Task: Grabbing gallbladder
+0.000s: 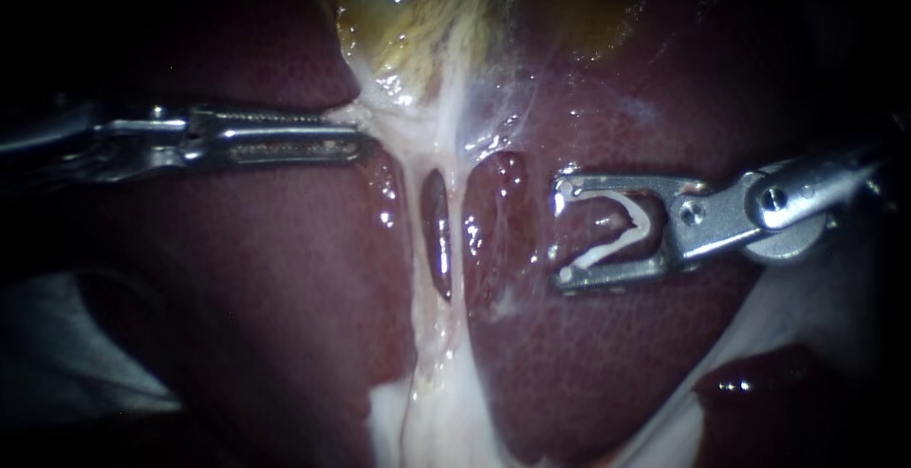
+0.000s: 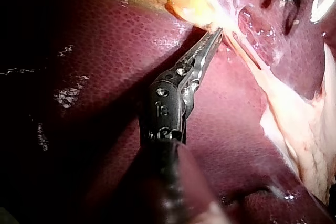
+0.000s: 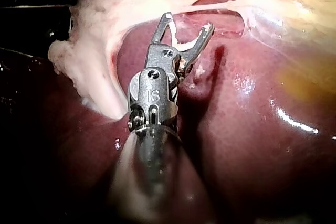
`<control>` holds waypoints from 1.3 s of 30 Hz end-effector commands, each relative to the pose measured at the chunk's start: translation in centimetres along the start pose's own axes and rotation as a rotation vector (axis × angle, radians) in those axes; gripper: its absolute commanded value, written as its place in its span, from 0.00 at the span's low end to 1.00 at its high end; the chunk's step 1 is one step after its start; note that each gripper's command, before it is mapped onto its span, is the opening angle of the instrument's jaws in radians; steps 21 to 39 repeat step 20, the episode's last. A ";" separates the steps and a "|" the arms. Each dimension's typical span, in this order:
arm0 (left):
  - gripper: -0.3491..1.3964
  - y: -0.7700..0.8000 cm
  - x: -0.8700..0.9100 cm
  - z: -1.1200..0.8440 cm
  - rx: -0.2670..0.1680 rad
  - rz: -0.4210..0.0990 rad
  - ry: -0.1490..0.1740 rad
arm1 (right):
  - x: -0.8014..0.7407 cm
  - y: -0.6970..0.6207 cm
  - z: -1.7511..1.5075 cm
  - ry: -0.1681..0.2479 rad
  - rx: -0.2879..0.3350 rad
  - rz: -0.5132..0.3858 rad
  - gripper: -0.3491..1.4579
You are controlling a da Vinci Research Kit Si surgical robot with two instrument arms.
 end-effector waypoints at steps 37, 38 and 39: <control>0.00 -0.21 0.20 -0.37 0.059 -0.027 0.016 | 0.00 0.00 -0.01 0.000 0.000 0.000 0.47; 0.00 -0.21 0.20 -0.37 0.059 -0.027 0.016 | 0.00 0.00 -0.01 0.000 0.000 0.000 0.47; 0.00 -0.21 0.20 -0.37 0.059 -0.027 0.016 | 0.00 0.00 -0.01 0.000 0.000 0.000 0.47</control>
